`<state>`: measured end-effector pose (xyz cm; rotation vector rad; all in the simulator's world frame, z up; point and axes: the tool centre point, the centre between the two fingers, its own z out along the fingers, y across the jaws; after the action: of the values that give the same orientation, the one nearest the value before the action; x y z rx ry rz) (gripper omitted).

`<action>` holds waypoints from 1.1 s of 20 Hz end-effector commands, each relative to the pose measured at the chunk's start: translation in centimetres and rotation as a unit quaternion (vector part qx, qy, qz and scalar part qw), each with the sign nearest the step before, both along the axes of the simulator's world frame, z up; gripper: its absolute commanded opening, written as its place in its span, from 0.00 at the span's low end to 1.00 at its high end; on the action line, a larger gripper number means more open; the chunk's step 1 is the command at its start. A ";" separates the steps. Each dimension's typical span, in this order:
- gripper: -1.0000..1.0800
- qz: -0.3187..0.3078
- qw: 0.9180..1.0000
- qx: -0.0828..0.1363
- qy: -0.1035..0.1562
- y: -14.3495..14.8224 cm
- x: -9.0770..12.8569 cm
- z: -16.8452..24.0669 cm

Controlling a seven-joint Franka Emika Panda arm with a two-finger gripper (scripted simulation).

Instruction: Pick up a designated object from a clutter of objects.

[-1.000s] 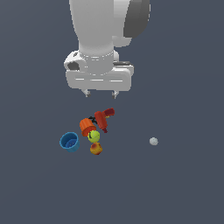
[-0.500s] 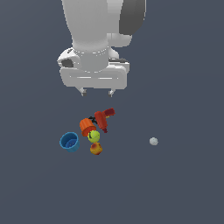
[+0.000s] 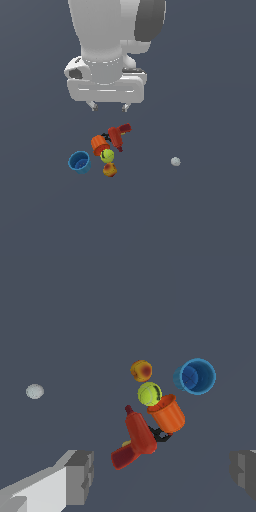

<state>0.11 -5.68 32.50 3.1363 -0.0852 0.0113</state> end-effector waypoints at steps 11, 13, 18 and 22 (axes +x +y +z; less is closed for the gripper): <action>0.96 0.073 0.997 -0.004 0.002 -0.8 3.4 -5.8; 0.96 0.093 0.996 -0.004 0.003 -1.0 4.2 -7.5; 0.96 0.150 0.989 -0.004 0.004 -1.5 6.2 -12.6; 0.96 0.192 0.981 -0.003 0.004 -1.9 7.3 -16.6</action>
<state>6.97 -7.46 17.37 3.0966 0.4667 -0.0024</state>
